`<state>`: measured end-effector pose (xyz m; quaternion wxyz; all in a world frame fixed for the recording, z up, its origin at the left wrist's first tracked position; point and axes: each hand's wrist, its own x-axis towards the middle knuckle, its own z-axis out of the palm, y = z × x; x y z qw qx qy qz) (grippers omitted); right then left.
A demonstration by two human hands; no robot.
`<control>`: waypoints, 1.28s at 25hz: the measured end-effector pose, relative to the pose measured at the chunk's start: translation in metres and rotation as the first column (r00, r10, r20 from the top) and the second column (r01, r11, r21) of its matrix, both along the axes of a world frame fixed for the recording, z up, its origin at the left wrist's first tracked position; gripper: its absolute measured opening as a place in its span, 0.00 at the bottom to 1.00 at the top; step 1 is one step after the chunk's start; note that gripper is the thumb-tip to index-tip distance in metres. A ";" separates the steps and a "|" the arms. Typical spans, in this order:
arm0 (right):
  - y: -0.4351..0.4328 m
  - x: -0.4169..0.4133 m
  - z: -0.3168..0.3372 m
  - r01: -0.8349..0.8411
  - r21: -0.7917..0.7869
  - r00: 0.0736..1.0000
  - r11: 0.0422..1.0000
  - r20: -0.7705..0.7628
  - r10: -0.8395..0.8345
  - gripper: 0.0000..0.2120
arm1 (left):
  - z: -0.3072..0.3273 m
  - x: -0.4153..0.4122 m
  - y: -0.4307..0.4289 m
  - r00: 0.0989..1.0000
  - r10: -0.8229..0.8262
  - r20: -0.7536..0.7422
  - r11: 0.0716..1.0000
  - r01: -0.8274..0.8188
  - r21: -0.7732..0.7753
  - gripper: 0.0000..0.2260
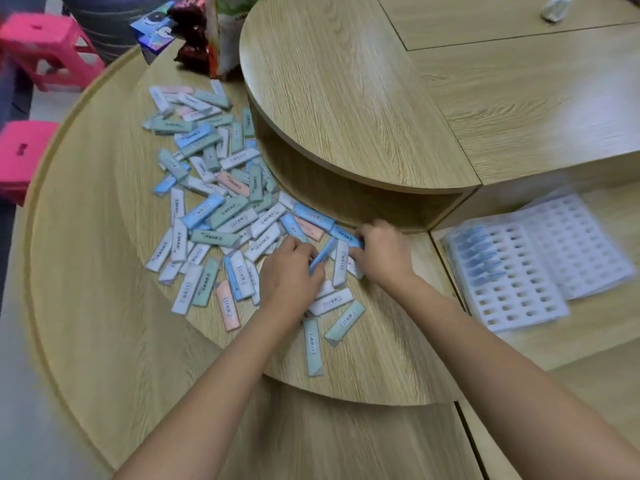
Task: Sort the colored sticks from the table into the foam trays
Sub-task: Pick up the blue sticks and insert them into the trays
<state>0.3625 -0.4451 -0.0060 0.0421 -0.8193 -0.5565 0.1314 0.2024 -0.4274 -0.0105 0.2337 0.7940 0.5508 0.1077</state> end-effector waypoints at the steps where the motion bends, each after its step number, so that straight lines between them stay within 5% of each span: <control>1: 0.000 0.000 -0.001 -0.031 0.006 0.998 0.999 0.061 0.031 0.15 | 0.002 -0.004 0.001 0.999 -0.007 0.048 1.000 0.007 -0.001 0.10; 6: -0.005 -0.001 0.000 -0.109 -0.018 0.984 0.994 0.139 0.110 0.15 | 0.008 -0.029 -0.003 0.982 0.028 0.187 0.999 -0.022 -0.034 0.08; 9: -0.006 0.005 0.018 -0.096 0.035 0.995 0.995 0.018 0.096 0.09 | 0.020 -0.037 -0.012 0.956 0.043 0.290 0.999 -0.043 -0.006 0.09; 12: -0.025 0.017 0.043 -0.060 0.181 0.961 0.982 -0.257 0.106 0.07 | 0.037 -0.034 -0.028 0.905 0.067 0.420 0.997 -0.073 -0.003 0.08; 15: -0.064 0.036 0.062 0.072 0.289 0.841 0.955 -0.532 0.098 0.05 | 0.054 -0.012 -0.051 0.866 0.029 0.500 1.000 -0.025 -0.014 0.09; 17: -0.097 0.056 0.075 0.209 0.255 0.684 0.944 -0.728 0.045 0.04 | 0.062 0.011 -0.068 0.845 0.019 0.534 0.999 0.008 -0.049 0.07; 21: -0.165 0.120 0.094 0.396 0.198 0.446 0.897 -0.895 0.001 0.03 | 0.069 0.070 -0.102 0.815 0.006 0.579 0.996 0.043 -0.072 0.06; 32: -0.199 0.181 0.060 0.477 0.100 0.289 0.873 -0.956 -0.048 0.07 | 0.036 0.177 -0.128 0.901 -0.218 0.375 0.976 0.194 0.101 0.08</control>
